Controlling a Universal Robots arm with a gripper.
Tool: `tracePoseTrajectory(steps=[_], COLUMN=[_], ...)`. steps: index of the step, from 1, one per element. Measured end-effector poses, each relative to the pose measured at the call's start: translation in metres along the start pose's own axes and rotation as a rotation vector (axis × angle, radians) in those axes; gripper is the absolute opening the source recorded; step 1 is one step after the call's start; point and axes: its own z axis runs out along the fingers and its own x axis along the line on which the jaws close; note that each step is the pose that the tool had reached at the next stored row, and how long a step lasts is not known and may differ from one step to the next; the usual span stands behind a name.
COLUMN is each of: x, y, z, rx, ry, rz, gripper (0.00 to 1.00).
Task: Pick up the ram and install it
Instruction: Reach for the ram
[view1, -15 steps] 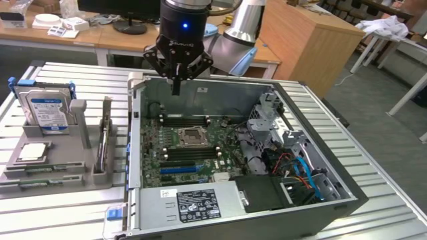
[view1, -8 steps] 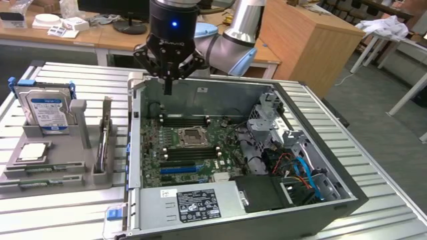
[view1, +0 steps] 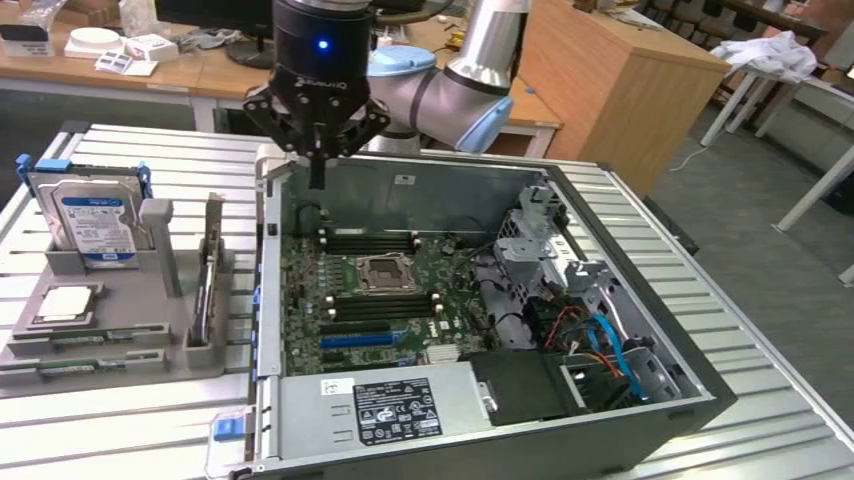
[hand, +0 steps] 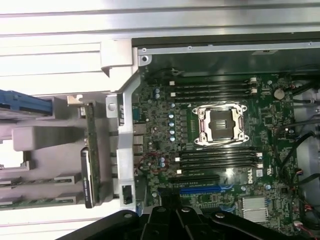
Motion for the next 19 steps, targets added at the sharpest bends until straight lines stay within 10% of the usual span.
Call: tracePoseTrajectory(steps=[19], x=[0.042], y=[-0.003], z=[-0.0004], rx=[0.0001], ry=[0.0008], rz=[0.0], gripper=[0.11])
